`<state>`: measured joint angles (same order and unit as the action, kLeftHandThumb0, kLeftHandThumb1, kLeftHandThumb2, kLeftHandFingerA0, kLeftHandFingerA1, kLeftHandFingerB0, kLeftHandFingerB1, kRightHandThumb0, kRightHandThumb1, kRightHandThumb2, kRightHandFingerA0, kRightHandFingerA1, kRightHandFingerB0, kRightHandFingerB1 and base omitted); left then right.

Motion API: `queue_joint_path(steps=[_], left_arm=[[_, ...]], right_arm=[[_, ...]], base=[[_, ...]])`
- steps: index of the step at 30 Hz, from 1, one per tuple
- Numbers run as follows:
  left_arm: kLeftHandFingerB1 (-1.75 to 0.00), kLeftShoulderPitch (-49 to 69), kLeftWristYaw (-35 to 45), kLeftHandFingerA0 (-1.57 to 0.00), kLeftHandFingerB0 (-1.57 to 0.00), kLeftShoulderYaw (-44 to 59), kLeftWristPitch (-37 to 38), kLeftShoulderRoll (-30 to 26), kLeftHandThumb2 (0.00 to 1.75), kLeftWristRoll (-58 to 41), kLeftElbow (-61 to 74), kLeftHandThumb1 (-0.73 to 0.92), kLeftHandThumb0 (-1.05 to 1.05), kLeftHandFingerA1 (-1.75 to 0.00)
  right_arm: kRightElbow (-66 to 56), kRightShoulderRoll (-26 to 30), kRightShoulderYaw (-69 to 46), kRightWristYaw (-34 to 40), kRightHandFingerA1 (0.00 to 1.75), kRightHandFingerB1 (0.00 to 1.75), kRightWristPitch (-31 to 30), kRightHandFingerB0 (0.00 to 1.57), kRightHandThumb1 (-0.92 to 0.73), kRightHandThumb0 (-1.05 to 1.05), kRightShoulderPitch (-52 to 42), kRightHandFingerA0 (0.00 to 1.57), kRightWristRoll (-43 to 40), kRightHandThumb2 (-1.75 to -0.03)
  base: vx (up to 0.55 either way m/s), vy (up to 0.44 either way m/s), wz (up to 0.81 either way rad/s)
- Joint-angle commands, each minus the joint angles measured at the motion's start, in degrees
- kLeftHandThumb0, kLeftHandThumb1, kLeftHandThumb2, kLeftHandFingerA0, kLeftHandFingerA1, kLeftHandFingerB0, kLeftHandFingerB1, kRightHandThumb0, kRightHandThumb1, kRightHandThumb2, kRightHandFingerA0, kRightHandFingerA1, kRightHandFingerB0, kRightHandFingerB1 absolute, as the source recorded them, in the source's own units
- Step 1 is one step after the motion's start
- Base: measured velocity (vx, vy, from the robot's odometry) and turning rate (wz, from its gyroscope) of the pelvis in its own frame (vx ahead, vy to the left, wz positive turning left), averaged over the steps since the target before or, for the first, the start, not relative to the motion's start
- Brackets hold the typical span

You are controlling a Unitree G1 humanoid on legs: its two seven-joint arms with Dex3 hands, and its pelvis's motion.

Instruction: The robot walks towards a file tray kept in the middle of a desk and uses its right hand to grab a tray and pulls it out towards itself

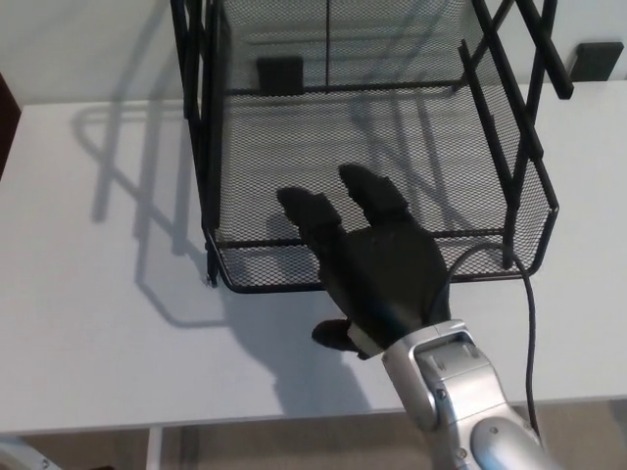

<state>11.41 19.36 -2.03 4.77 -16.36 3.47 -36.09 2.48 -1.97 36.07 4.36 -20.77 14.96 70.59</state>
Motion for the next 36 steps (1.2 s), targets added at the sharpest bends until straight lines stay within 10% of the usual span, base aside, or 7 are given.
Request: queue_joint_path(steps=[1, 26, 28, 29, 36], left_arm=[[-0.63, 0.79, 2.02, -0.75, -0.49, -1.47, -1.19, -3.75, 0.56, 2.1, 0.91, 0.39, -0.52, -0.74], [-0.58, 0.91, 2.65, -0.74, -0.48, -4.01, -2.43, -5.82, 0.54, 2.24, 3.95, 0.43, -0.52, -0.67], [-0.58, 0.89, 2.56, -0.73, -0.48, -4.1, -3.05, -5.82, 0.54, 2.13, 4.21, 0.42, -0.53, -0.68], [-0.58, 0.76, 2.58, -0.72, -0.48, -3.93, -3.23, -5.62, 0.54, 1.8, 3.9, 0.42, -0.51, -0.67], [-0.58, 0.86, 2.87, -0.7, -0.46, -4.42, -2.54, -6.21, 0.54, 2.33, 3.93, 0.43, -0.52, -0.69]], right_arm=[[4.24, -0.22, 0.11, 10.16, 0.19, 0.29, -11.94, 0.02, -0.33, -0.73, 1.29, 0.0, 12.67, -0.69], [6.68, -0.33, -0.02, 7.92, 0.47, 0.35, -12.05, 0.12, -0.39, -0.68, -3.18, 0.05, 8.84, -0.53], [3.57, 0.06, 1.04, 5.59, 0.55, 0.49, -11.76, 0.0, -0.02, -0.34, -4.54, 0.05, 9.56, -0.73], [1.83, 0.12, 1.6, 4.5, 0.46, 0.33, -11.79, 0.18, -0.37, -0.7, -5.35, 0.06, 9.96, -0.52], [-4.16, 0.21, 3.8, -4.17, 0.41, 0.31, -13.51, 0.19, -0.35, -0.7, -7.97, 0.14, 13.16, -0.54]], base=[[0.0, 0.0, 0.0], [0.0, 0.0, 0.0], [0.0, 0.0, 0.0], [0.0, 0.0, 0.0], [0.0, 0.0, 0.0]])
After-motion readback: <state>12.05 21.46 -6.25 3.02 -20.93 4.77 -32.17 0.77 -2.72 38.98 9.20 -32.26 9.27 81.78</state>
